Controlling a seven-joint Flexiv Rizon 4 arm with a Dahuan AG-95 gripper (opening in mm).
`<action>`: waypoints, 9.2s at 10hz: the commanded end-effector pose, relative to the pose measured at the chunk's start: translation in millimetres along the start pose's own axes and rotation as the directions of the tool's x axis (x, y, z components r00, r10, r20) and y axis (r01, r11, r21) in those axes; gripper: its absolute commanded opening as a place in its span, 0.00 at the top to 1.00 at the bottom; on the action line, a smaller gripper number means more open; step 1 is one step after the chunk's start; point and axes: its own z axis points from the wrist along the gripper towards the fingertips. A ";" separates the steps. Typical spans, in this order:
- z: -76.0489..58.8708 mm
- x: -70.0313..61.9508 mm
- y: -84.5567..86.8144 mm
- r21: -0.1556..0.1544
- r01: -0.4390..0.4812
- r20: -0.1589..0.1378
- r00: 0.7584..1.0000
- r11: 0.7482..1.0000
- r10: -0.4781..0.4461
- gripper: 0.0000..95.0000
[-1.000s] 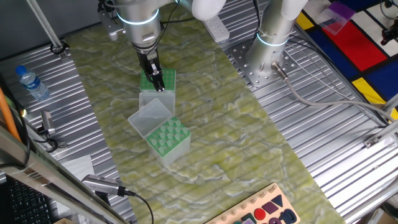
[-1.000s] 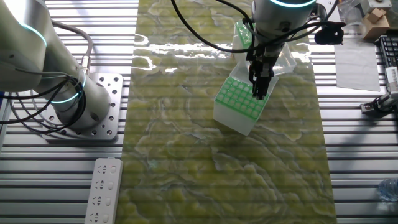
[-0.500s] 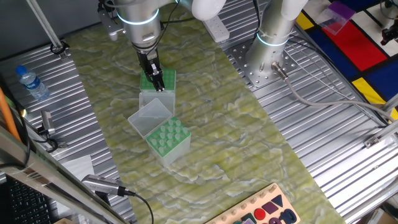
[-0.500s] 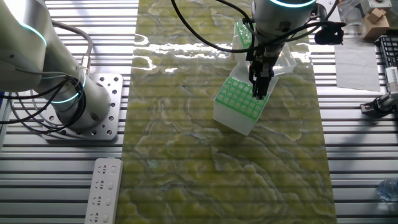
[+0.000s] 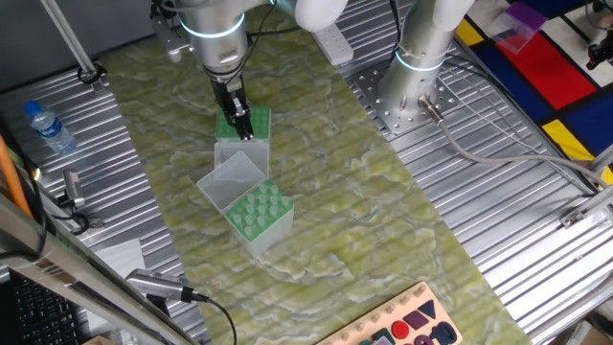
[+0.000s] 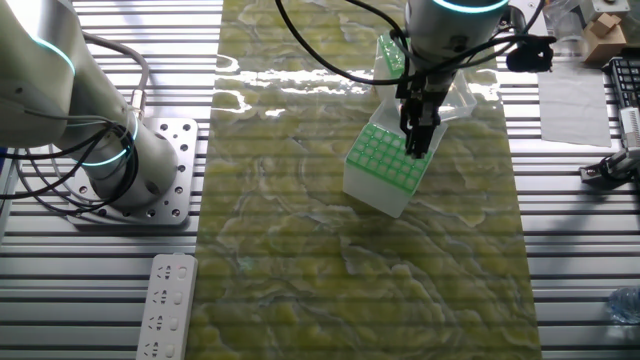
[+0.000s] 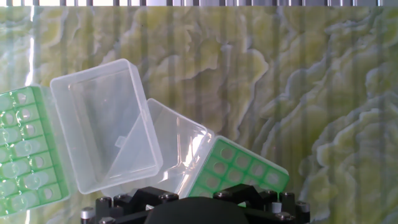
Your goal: Transfer all large pipette tips from one holder to another
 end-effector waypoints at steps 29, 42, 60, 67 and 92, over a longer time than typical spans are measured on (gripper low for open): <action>-17.5 -96.0 86.1 -0.044 0.144 -0.099 0.984 0.989 -0.148 1.00; -5.6 -112.8 148.4 -0.038 -0.006 -0.061 0.998 0.999 0.003 0.80; 7.9 -114.3 177.7 -0.029 -0.058 -0.059 0.997 0.998 0.057 0.80; 14.5 -113.3 191.1 -0.025 -0.092 -0.055 0.994 0.995 0.091 0.80; -70.8 -104.0 191.1 -0.029 0.012 -0.099 0.995 0.999 -0.015 1.00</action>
